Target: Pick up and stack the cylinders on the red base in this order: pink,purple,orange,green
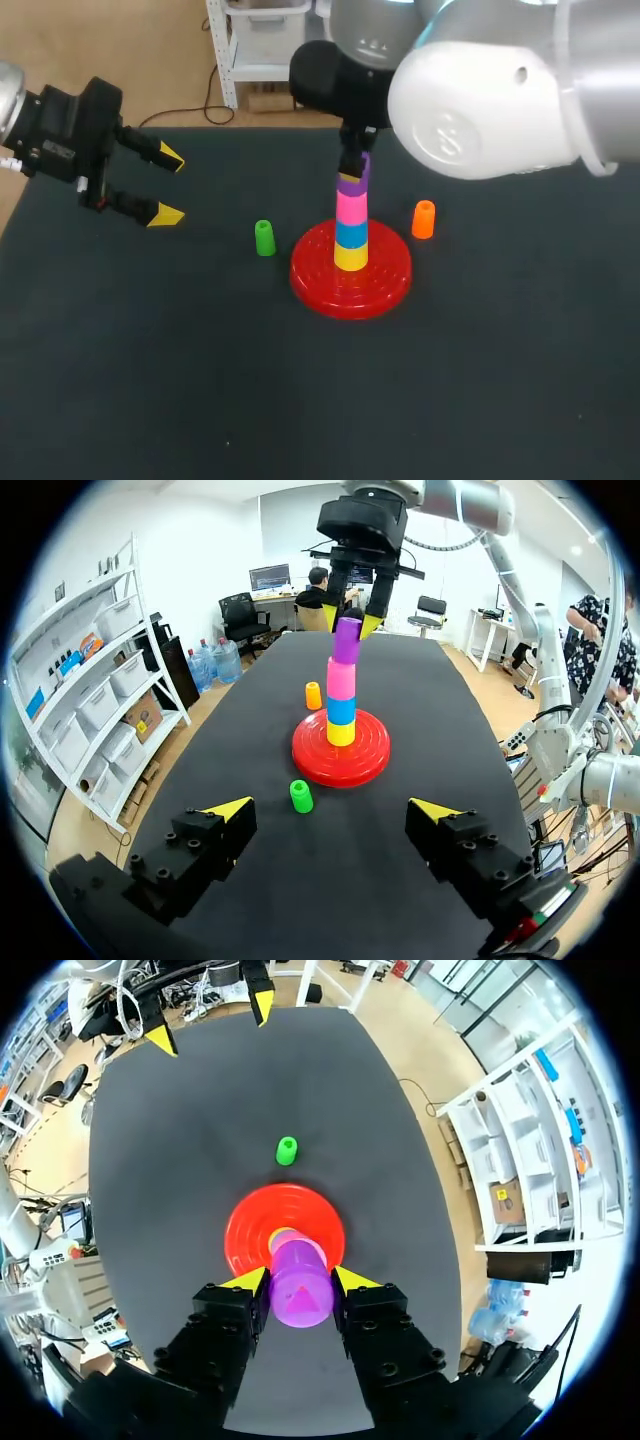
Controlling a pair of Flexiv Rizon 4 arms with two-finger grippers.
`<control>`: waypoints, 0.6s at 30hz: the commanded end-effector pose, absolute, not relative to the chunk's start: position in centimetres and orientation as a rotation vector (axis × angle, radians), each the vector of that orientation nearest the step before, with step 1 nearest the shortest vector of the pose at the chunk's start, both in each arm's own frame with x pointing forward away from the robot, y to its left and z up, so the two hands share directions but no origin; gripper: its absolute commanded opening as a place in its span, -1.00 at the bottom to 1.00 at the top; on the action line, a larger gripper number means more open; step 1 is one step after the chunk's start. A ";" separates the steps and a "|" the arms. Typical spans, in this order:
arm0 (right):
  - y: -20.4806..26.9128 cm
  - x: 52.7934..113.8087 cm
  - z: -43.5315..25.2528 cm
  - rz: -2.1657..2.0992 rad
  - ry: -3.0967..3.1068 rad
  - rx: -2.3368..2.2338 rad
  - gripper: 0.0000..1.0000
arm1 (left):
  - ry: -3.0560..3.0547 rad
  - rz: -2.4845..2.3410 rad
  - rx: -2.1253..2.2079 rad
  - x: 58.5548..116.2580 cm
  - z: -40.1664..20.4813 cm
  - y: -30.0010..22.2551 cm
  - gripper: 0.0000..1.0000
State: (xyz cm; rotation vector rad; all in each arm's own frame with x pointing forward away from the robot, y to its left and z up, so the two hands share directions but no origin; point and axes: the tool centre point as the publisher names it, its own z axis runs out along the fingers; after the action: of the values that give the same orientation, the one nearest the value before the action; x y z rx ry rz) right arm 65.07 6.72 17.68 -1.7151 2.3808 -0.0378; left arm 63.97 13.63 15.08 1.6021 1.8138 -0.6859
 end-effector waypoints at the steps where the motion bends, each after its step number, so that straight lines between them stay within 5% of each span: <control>1: 6.9 65.4 17.4 -0.039 2.386 -1.717 -1.00 | 1.812 -0.683 1.600 63.9 15.0 13.7 1.00; 18: 6.9 65.8 16.3 -0.046 2.403 -1.719 -1.00 | 1.812 -0.683 1.600 63.9 15.0 13.7 1.00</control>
State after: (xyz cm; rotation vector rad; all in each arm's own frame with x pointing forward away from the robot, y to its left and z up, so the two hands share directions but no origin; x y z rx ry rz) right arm 65.62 6.81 16.94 -1.7162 2.3984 -0.0480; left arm 63.97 13.63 15.08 1.6021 1.8138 -0.6859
